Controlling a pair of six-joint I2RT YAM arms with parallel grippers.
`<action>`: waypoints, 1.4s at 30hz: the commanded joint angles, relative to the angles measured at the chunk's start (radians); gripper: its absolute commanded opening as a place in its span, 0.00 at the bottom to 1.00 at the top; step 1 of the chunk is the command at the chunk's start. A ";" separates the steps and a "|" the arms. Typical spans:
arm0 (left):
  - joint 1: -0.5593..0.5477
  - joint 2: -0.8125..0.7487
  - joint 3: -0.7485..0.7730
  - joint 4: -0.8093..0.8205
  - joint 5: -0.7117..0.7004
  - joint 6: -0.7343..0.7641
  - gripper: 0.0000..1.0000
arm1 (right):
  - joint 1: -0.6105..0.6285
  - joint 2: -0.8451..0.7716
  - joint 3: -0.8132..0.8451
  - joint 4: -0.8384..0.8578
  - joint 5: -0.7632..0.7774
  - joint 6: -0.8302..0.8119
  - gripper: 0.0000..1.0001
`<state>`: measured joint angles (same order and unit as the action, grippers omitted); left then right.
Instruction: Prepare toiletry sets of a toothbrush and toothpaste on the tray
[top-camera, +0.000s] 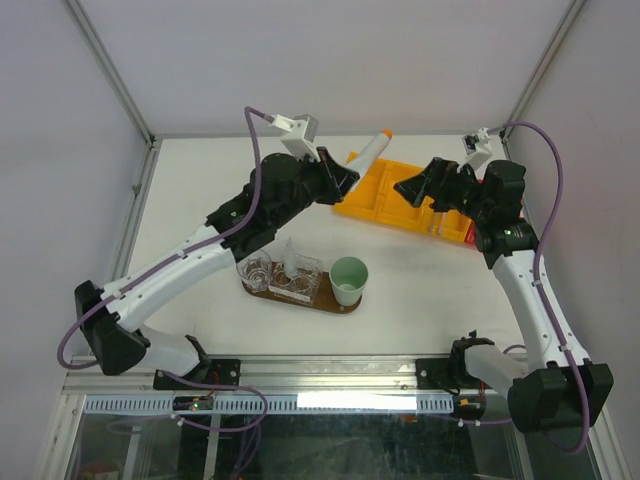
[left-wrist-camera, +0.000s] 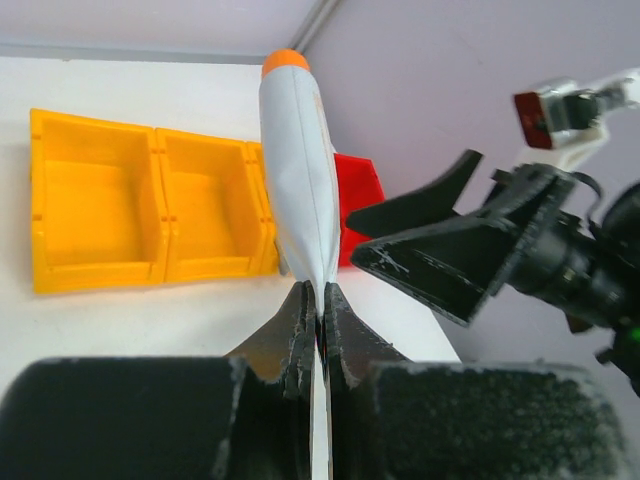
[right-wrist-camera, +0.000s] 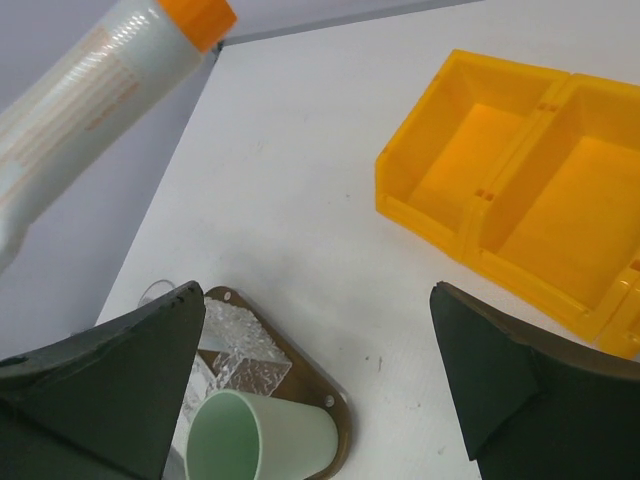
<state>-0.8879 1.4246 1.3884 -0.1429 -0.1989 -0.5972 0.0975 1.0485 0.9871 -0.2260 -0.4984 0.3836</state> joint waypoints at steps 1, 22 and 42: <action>0.031 -0.137 0.048 -0.066 0.107 0.052 0.00 | -0.007 -0.033 0.002 0.062 -0.171 0.020 0.99; 0.110 -0.330 -0.021 -0.254 0.539 0.177 0.00 | -0.052 -0.011 -0.043 0.483 -0.640 0.398 0.96; 0.253 -0.300 -0.035 -0.234 0.953 0.263 0.00 | 0.063 -0.049 -0.066 0.633 -0.804 0.406 0.69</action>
<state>-0.6704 1.1221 1.3262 -0.4500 0.6312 -0.3660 0.1524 1.0275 0.9184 0.3298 -1.2549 0.7803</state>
